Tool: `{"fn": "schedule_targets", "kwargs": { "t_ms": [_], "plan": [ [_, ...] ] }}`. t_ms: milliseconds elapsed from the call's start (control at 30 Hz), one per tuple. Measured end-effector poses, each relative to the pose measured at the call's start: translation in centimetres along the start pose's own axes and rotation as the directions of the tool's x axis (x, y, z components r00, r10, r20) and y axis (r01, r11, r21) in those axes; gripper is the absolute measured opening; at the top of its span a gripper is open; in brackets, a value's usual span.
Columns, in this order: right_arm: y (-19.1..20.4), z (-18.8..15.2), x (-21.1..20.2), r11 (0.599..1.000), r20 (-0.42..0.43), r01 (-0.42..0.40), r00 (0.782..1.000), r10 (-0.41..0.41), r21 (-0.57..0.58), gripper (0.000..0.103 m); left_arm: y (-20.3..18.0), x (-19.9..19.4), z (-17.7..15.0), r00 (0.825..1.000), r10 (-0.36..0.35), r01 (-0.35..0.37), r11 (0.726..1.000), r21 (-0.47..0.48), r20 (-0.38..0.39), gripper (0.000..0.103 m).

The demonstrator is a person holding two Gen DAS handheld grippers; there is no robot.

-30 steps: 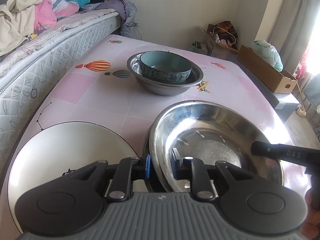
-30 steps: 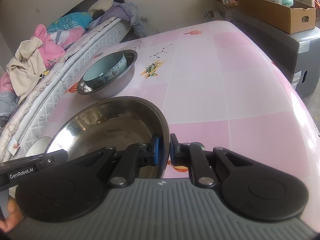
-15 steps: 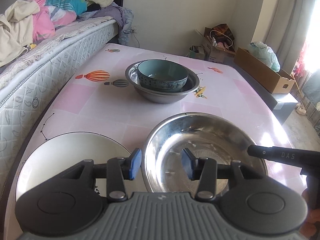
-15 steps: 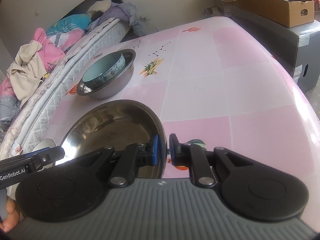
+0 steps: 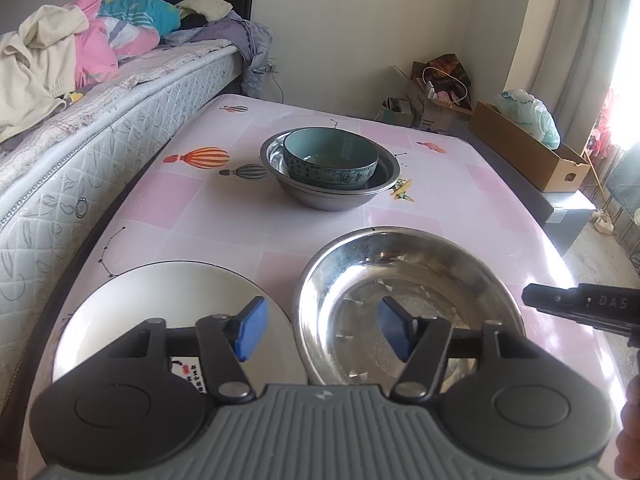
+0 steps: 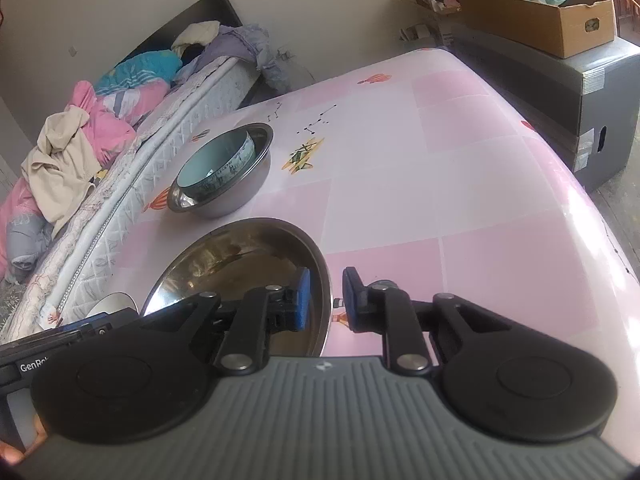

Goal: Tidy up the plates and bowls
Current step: 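Open both grippers to release the shallow steel bowl rim, then grasp the white character-printed plate rim with both grippers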

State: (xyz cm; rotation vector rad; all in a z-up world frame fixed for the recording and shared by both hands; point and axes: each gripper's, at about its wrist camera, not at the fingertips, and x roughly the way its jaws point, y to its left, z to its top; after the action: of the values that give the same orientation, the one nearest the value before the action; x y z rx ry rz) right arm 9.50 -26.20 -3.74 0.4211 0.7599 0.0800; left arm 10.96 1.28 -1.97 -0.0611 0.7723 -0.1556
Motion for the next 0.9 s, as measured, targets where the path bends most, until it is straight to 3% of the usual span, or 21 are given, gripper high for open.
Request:
{"fn": "schedule_targets", "kwargs": {
  "t_ms": [267, 633, 900],
  "plan": [
    [0.4, -1.4, -3.4, 0.999, 0.005, -0.03, 1.0, 0.03, 0.04, 0.027, 2.4, -3.2, -1.0, 1.0, 0.017, -0.017, 1.0, -0.024, 0.019, 0.084],
    [5.2, -4.8, -5.6, 0.987, -0.034, -0.16, 0.986, 0.161, 0.032, 0.027, 8.5, -6.8, -3.0, 0.992, 0.124, -0.119, 0.987, -0.108, 0.036, 0.085],
    [9.4, -8.5, -4.0, 0.969, -0.139, -0.245, 0.959, 0.248, 0.039, 0.027, 12.0, -7.1, -4.3, 0.982, 0.19, -0.184, 0.969, -0.167, 0.017, 0.085]
  ]
}}
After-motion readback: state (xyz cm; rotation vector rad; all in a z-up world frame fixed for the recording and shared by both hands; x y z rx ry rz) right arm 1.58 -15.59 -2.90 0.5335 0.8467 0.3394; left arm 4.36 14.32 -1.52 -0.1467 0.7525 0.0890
